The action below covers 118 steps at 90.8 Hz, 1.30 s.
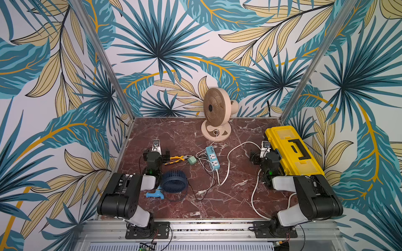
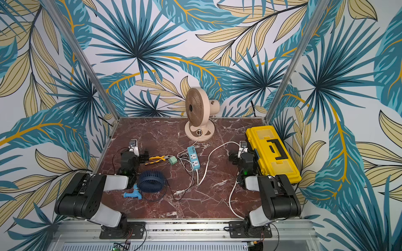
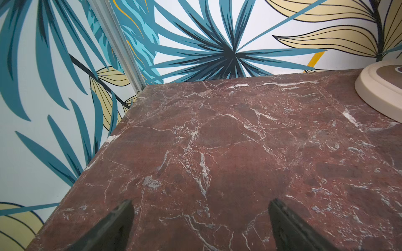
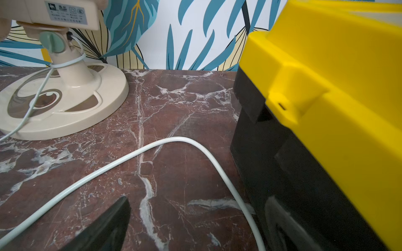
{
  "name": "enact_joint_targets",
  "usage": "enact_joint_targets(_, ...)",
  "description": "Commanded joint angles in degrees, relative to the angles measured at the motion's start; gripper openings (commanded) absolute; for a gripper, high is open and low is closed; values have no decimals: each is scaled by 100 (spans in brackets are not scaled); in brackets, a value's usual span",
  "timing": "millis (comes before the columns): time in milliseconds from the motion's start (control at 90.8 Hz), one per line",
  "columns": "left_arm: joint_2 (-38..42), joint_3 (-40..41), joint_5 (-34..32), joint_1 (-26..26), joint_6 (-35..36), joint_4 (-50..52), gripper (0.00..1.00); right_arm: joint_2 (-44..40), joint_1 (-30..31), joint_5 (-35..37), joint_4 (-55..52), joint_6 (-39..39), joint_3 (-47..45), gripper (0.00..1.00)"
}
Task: Plug the desk fan into the power strip
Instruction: Pick up the plug from the center of the board.
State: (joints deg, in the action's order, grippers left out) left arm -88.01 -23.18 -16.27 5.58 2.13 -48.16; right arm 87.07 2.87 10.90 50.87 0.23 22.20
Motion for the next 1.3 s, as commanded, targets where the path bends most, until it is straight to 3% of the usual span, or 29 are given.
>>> enact_joint_targets(0, 77, 68, -43, 14, -5, -80, 100, -32, -19, 62, -21, 57, 57, 100)
enact_joint_targets(661, 211, 101, 1, 142, 176, -71, 100, -23, -23, 55, -16, 61, 57, 99)
enact_joint_targets(859, 799, -39, -820, 593, 471, 502, 100, -243, 26, -297, -74, -133, -4, 100)
enact_joint_targets(936, 991, -188, -902, 724, 621, 829, 100, -688, 52, -184, -656, -98, 143, 100)
enact_joint_targets(991, 1190, -295, -1092, 827, 691, 1075, 100, -987, 55, -98, -1723, 78, 499, 99)
enact_joint_targets(1102, 1759, -463, -1295, 960, 710, 1590, 100, -1486, 81, -381, -2632, 370, 765, 99)
enact_joint_targets(1289, 2777, -960, -1328, 984, -639, 3122, 100, -2392, 100, -562, -4024, 1244, 1158, 99)
